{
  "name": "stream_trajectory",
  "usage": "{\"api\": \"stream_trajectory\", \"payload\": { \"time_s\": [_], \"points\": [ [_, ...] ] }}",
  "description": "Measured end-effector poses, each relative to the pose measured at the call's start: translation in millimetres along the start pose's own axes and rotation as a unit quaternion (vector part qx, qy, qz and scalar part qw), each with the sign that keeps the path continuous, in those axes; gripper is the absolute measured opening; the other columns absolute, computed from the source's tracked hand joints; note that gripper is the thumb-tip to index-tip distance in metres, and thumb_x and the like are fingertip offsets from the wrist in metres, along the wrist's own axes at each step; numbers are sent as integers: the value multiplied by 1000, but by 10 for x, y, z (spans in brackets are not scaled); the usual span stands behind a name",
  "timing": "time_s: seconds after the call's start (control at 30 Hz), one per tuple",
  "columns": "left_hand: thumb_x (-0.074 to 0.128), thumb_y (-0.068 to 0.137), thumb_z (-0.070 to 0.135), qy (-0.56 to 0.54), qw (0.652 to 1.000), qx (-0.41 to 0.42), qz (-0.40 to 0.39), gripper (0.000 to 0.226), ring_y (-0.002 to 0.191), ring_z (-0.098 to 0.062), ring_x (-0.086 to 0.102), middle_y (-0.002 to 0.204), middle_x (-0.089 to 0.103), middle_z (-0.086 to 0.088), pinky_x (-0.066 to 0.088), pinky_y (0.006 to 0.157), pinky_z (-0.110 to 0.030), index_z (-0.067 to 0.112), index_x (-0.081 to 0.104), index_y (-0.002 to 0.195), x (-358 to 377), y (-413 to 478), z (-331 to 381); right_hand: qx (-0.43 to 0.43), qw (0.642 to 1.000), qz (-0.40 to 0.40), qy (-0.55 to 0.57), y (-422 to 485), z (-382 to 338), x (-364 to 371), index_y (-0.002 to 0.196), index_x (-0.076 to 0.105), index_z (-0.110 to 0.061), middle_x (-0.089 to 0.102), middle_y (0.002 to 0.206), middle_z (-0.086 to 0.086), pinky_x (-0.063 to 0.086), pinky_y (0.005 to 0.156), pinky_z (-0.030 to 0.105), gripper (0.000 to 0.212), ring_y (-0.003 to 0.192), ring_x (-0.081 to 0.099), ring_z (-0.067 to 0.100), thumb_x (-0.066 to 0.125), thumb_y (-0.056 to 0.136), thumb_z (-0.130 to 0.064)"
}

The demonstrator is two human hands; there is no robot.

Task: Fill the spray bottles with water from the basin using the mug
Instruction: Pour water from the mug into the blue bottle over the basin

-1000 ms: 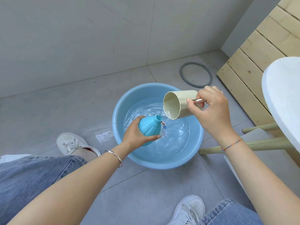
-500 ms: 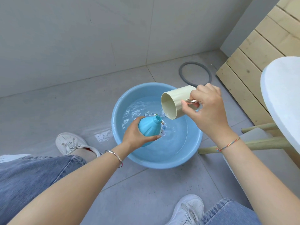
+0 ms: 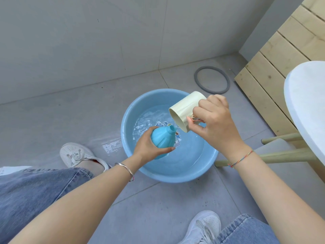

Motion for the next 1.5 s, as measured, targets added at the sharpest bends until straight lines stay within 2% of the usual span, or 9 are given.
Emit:
{"api": "stream_trajectory", "payload": {
  "time_s": [0.23,0.33,0.43,0.5,0.7,1.07,1.3,1.43,1.5],
  "points": [
    [90,47,57,-14,1000,2,4,86,100,-12,60,111,61,14,53,88,-34,38,49,120,8,14,18,2,1000,6,10,-43,-19,72,59,41,-13,38,61,2,27,76,29,30,68,31,19,66,76,-13],
    [93,49,50,-29,1000,-1,2,83,101,-13,60,111,60,12,53,87,-32,39,48,118,5,15,-6,142,989,6,51,-121,194,146,63,33,-21,32,64,-4,22,72,26,32,68,32,18,61,79,-22],
    [93,51,48,-32,999,3,9,78,101,-12,60,109,60,15,50,84,-27,41,49,114,-16,17,-31,314,943,-33,103,-350,475,365,57,27,-23,35,60,-3,19,66,28,42,67,36,22,62,79,-20],
    [91,47,55,-31,999,0,11,81,101,-12,60,109,60,15,51,86,-30,40,49,115,-21,25,-62,360,924,-78,107,-566,566,567,54,22,-25,32,57,-5,19,65,30,51,66,37,24,65,79,-15],
    [93,52,47,-27,999,-12,14,78,101,-14,59,109,59,13,50,88,-30,37,48,115,-34,21,-129,393,895,-189,89,-1122,549,1023,52,22,-26,31,57,-9,18,65,31,55,70,39,25,67,80,-13],
    [94,54,41,-28,999,-16,18,77,100,-11,57,109,59,13,41,82,-19,33,49,117,-56,42,-163,371,888,-260,75,-1378,397,1274,53,20,-28,26,58,-10,17,67,31,56,69,35,23,66,81,-13],
    [93,54,44,-27,999,-23,18,79,102,-12,58,112,59,12,47,86,-24,37,47,117,-81,33,-206,385,885,-246,87,-1425,373,1310,53,21,-27,29,59,-9,20,66,32,55,69,36,24,67,81,-14],
    [93,54,43,-33,999,-22,22,78,102,-12,59,111,61,12,48,86,-25,34,49,118,-99,24,-207,468,845,-201,161,-1469,476,1245,54,30,-19,37,59,-2,25,62,32,47,68,41,26,66,83,-15],
    [93,55,42,-35,999,-21,24,76,101,-12,59,110,61,12,47,84,-24,34,50,117,-112,14,-188,533,801,-160,222,-1472,540,1179,56,33,-15,34,57,0,25,53,24,43,60,35,20,66,84,-14]
  ]
}}
Point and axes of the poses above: each hand's wrist, its own y-axis towards the middle knuckle, its own x-axis out of the palm, z = x × y, the point moved 4 cm from there along y, towards the middle knuckle
